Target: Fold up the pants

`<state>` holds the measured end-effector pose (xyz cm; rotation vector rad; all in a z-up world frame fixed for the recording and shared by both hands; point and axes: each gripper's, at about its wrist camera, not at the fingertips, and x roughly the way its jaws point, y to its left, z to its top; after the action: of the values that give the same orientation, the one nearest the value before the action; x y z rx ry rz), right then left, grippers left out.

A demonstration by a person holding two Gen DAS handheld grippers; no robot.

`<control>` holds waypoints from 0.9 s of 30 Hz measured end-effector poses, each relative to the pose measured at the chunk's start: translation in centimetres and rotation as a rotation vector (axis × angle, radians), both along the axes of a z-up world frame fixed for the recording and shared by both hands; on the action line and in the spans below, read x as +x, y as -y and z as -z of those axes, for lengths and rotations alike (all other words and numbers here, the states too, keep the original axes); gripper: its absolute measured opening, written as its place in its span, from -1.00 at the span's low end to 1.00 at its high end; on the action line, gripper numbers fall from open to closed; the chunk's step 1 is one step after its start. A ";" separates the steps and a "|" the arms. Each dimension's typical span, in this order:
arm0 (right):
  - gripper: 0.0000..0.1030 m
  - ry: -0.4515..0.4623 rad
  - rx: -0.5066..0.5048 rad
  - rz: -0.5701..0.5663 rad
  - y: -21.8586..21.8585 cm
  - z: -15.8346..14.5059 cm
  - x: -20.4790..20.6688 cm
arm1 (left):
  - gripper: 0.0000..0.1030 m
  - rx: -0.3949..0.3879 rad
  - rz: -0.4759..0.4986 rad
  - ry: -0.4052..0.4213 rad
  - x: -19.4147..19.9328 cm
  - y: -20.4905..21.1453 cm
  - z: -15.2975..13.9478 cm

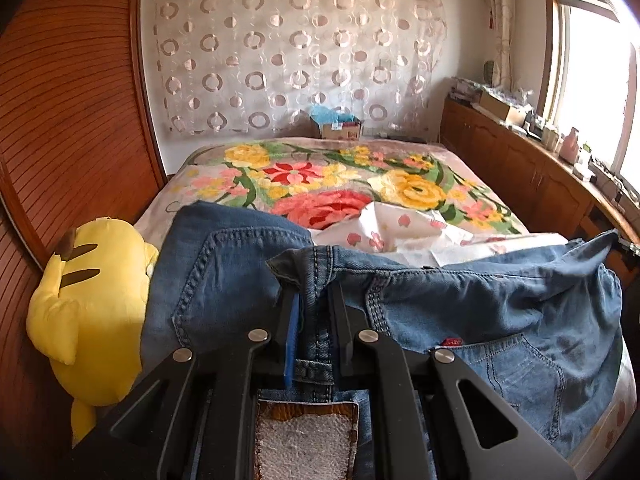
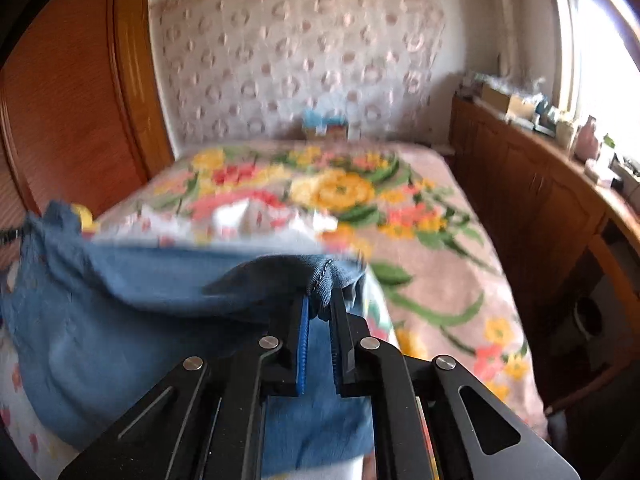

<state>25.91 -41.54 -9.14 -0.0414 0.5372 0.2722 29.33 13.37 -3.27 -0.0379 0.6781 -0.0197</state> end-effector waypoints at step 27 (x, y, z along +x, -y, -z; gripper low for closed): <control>-0.18 -0.081 -0.118 0.054 -3.7 0.2 6.5 | 0.65 0.044 0.023 -0.029 -1.8 1.0 -2.0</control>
<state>32.45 -37.85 -9.32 -0.1312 0.6334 0.1901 27.57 12.33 -1.23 0.0121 0.7076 -0.0268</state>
